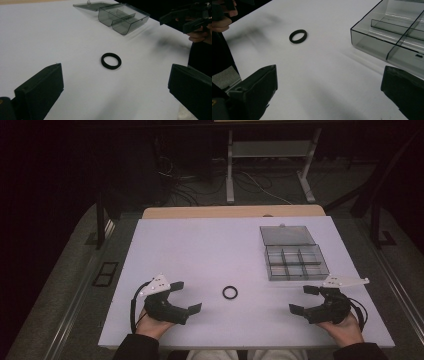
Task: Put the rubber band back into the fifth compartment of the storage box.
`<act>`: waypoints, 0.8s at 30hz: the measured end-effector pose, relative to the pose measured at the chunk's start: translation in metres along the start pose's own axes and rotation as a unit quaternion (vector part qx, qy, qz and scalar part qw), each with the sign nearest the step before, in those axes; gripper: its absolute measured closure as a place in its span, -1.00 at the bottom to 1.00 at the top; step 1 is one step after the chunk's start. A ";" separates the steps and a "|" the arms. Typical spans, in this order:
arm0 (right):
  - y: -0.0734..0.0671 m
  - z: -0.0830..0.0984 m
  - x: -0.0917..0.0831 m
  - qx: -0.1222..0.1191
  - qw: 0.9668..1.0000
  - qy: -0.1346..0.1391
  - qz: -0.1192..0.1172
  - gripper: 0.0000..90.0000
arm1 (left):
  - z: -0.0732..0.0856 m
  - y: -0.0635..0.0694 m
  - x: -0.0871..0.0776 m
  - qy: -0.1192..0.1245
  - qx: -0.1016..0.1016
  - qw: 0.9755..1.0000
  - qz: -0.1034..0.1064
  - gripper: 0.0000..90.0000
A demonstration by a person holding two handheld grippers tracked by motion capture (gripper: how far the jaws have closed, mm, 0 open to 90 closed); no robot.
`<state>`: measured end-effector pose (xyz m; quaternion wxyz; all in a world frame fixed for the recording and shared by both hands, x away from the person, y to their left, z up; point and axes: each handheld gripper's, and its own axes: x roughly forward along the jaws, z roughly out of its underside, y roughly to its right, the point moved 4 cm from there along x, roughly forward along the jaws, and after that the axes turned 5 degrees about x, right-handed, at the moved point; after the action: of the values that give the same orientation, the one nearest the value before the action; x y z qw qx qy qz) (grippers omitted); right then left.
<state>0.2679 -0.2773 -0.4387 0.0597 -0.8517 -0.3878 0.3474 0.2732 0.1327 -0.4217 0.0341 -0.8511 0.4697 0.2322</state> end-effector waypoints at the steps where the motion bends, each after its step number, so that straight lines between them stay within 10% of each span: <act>1: 0.000 0.000 -0.001 0.001 1.000 0.000 0.000 -0.99 | -0.001 0.000 0.000 -0.002 0.000 1.000 0.002 -1.00; 24: 0.000 0.000 -0.001 -0.001 1.000 0.001 -0.001 -0.99 | -0.035 -0.008 0.011 -0.049 0.013 0.998 0.025 -1.00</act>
<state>0.2672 -0.2783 -0.4382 0.0596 -0.8516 -0.3893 0.3459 0.2971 0.1184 -0.3967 0.0623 -0.8258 0.4919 0.2687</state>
